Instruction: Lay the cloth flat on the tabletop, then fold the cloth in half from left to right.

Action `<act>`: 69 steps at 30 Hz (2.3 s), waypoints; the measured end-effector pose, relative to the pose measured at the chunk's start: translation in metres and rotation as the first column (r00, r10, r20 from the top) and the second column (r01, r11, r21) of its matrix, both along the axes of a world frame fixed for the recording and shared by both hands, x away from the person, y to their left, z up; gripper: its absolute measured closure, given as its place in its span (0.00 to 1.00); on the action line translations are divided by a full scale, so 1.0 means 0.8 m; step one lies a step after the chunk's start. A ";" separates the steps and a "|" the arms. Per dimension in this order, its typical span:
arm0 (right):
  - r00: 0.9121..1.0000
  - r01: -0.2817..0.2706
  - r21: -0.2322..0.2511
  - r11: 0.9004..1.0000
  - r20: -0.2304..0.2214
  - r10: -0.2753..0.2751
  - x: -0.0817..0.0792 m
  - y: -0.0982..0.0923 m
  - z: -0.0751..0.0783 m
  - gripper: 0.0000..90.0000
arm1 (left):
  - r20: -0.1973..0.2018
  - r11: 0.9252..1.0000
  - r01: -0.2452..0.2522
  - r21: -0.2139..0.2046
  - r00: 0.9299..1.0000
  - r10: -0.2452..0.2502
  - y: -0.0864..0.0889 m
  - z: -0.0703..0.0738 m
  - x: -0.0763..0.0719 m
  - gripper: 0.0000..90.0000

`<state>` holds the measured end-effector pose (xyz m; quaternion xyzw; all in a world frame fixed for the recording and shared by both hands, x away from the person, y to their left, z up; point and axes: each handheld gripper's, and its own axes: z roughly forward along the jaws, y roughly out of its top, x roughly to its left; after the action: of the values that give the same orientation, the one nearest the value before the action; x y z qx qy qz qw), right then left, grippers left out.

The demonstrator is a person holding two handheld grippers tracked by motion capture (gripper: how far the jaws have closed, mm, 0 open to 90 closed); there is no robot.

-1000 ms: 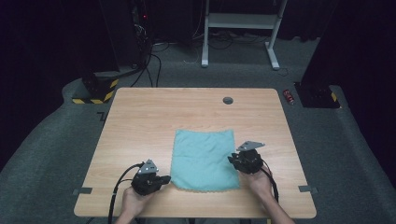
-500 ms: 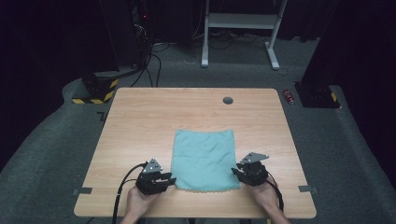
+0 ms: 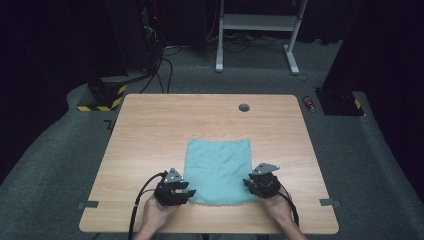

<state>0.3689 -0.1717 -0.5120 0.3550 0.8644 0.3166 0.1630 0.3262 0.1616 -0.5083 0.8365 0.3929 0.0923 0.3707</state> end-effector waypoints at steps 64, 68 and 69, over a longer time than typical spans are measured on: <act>0.997 -0.055 0.114 0.992 0.059 0.049 -0.030 -0.009 -0.004 0.57 | 0.102 0.999 -0.035 -0.018 0.994 0.037 0.015 -0.007 0.012 0.42; 0.997 -0.053 0.137 0.989 0.063 0.044 -0.028 -0.006 -0.002 0.56 | 0.078 0.996 -0.073 -0.051 0.994 0.076 0.021 0.000 0.028 0.43; 0.997 -0.053 0.145 0.988 0.054 0.046 -0.026 -0.004 -0.001 0.56 | 0.074 0.995 -0.087 -0.051 0.993 0.090 0.022 0.001 0.035 0.43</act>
<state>0.3479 -0.1746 -0.5130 0.3362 0.8429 0.3923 0.1502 0.3539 0.1792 -0.5073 0.8049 0.4173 0.1312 0.4010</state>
